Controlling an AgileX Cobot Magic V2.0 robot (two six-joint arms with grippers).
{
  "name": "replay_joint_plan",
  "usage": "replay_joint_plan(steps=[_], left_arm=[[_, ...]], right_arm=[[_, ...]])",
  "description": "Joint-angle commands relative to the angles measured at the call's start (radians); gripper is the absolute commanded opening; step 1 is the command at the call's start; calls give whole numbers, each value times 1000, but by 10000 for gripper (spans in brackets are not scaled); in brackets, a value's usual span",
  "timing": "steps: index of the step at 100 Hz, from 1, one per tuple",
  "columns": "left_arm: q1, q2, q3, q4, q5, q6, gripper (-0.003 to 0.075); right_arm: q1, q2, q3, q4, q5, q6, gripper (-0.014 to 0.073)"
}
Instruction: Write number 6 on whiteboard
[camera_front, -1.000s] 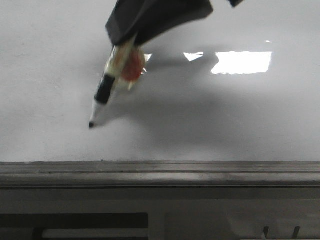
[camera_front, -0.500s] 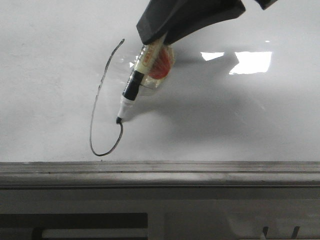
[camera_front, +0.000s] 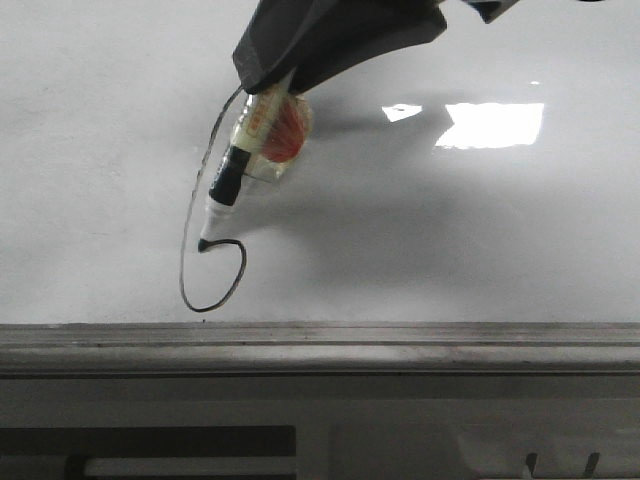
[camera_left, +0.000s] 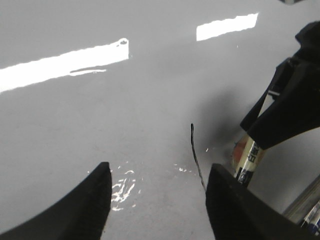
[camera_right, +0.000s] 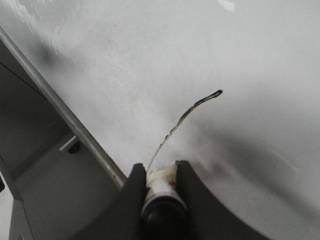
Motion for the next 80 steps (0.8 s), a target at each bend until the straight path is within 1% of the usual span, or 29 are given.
replay_joint_plan(steps=[1, 17, 58, 67, 80], left_arm=[[1, 22, -28, 7, -63, -1, 384], [1, 51, -28, 7, -85, -1, 384], [-2, 66, -28, 33, -85, -1, 384], [-32, 81, -28, 61, -85, -1, 384], [-124, 136, -28, 68, -92, -1, 384]], right_arm=[[6, -16, -32, -36, -100, -21, -63], [6, -11, -32, -36, -100, -21, -63], [18, -19, -34, -26, -76, -21, -63], [45, -32, -34, -18, -53, -21, -63], [77, -38, -34, -20, 3, -21, -63]])
